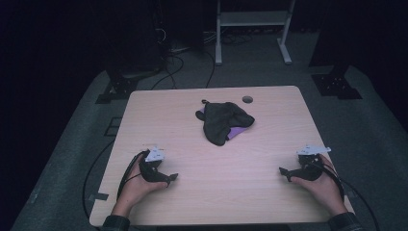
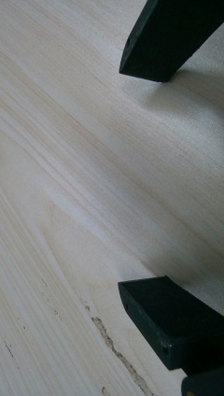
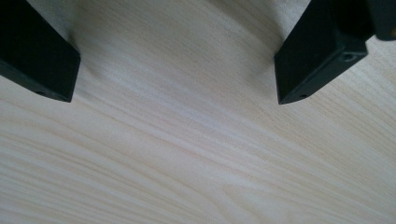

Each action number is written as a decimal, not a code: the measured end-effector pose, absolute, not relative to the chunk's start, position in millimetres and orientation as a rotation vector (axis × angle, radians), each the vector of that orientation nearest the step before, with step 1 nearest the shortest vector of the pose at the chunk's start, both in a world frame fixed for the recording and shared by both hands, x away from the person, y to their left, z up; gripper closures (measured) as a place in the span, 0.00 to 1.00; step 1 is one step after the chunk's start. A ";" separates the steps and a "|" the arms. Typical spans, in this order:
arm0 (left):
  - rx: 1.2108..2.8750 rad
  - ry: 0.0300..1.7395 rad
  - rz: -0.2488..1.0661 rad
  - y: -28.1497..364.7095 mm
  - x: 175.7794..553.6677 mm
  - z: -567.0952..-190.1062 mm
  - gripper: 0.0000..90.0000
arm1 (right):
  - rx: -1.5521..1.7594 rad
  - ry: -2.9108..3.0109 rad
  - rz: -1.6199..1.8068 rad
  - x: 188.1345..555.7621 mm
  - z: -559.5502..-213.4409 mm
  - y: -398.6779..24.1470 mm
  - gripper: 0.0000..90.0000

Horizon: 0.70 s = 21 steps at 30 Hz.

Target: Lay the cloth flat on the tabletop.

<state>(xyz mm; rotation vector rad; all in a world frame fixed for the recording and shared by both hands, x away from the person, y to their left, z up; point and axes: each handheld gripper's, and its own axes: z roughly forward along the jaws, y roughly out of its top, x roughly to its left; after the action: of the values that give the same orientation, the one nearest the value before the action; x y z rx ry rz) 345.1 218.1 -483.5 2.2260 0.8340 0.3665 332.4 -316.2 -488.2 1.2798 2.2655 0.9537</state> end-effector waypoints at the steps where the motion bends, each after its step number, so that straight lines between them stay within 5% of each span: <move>1: 2.226 0.835 0.367 218.1 345.2 -483.5 0.00 | 1.280 2.265 0.954 332.4 -488.2 -316.2 0.00; 7: 2.208 0.871 0.389 218.2 346.0 -483.0 0.01 | 1.282 2.263 0.953 331.3 -488.2 -317.1 0.00; 11: 2.183 0.835 0.394 219.8 343.5 -481.8 0.19 | 1.282 2.264 0.952 331.0 -488.1 -317.4 0.00; 21: 2.186 0.811 0.399 215.8 345.1 -474.3 0.42 | 1.286 2.260 0.951 331.3 -488.1 -317.7 0.00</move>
<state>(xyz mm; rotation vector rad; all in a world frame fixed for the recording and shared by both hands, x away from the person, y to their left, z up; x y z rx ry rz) 345.1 215.8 -474.3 2.1859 0.8115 0.3995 331.3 -317.7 -488.1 1.2858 2.2597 0.9505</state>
